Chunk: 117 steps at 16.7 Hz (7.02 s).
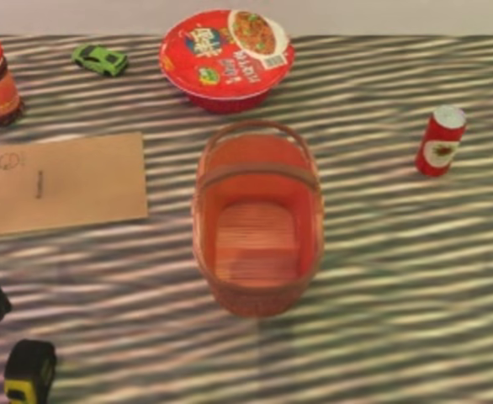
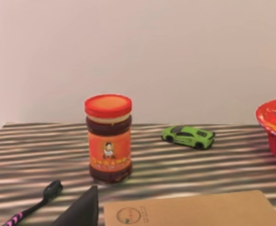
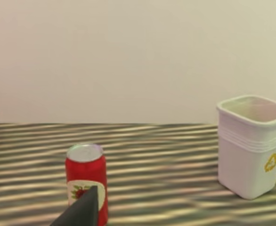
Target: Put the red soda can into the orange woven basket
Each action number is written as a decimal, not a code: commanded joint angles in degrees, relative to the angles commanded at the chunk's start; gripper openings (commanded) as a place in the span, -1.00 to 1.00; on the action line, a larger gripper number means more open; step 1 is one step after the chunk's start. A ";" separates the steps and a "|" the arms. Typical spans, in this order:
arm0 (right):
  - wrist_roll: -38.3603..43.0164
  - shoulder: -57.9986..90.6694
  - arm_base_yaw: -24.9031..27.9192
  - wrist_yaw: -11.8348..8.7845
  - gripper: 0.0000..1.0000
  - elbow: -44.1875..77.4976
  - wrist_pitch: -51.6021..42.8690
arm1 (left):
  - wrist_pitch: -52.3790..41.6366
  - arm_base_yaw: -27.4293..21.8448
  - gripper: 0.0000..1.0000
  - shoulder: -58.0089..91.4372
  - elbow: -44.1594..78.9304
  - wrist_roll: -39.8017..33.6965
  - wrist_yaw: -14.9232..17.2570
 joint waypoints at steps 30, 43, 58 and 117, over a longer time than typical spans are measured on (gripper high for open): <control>-28.54 128.84 9.14 -0.26 1.00 128.24 -78.07 | 0.00 0.00 1.00 0.00 0.00 0.00 0.00; -32.72 149.02 9.48 0.42 1.00 148.45 -89.47 | 0.00 0.00 1.00 0.00 0.00 0.00 0.00; -32.73 146.22 9.90 0.41 0.85 131.98 -75.73 | 0.00 0.00 1.00 0.00 0.00 0.00 0.00; 1.88 117.45 19.51 -63.52 -1.00 70.65 47.95 | 0.00 0.00 1.00 0.00 0.00 0.00 0.00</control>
